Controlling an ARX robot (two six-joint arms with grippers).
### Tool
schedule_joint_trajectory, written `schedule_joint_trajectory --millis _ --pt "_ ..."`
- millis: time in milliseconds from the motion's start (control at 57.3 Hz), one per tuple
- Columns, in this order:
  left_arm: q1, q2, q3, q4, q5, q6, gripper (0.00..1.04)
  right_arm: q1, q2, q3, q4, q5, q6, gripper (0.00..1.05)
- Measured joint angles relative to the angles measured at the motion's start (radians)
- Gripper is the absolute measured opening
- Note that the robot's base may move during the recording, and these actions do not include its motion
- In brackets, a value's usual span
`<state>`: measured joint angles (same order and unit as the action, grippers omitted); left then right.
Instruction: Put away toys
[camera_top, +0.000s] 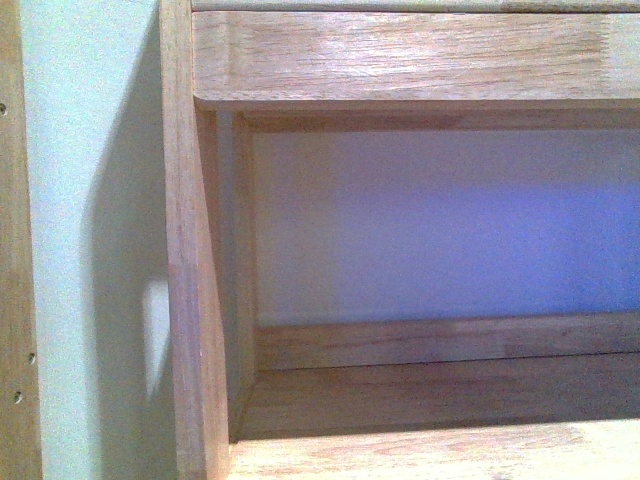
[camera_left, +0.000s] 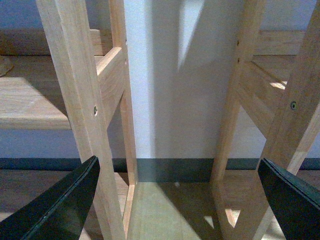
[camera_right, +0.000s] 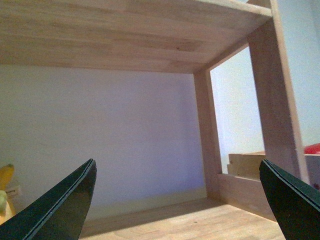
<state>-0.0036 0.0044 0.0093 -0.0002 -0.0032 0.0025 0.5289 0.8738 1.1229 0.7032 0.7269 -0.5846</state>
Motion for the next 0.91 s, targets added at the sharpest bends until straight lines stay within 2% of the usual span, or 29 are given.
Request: schedule_joint_trajectory --millis 52,122,401,506,680,907 --pt "0.0 0.0 0.0 0.0 0.0 0.0 0.98 0.002 -0.064 -0.055 -0.006 -0.003 -0.011 0.98" --pt "0.0 0.0 0.0 0.0 0.0 0.0 0.98 -0.052 -0.128 -0.099 -0.061 -0.049 0.015 0.98" --pt "0.0 0.0 0.0 0.0 0.0 0.0 0.98 -0.409 -0.269 -0.272 -0.283 -0.271 0.265 0.98" --pt "0.0 0.0 0.0 0.0 0.0 0.0 0.98 -0.513 -0.333 -0.364 -0.345 -0.322 0.354 0.98" --pt "0.0 0.0 0.0 0.0 0.0 0.0 0.98 -0.573 -0.426 -0.516 -0.386 -0.415 0.526 0.98" --pt "0.0 0.0 0.0 0.0 0.0 0.0 0.98 -0.594 -0.527 -0.691 -0.389 -0.498 0.692 0.98"
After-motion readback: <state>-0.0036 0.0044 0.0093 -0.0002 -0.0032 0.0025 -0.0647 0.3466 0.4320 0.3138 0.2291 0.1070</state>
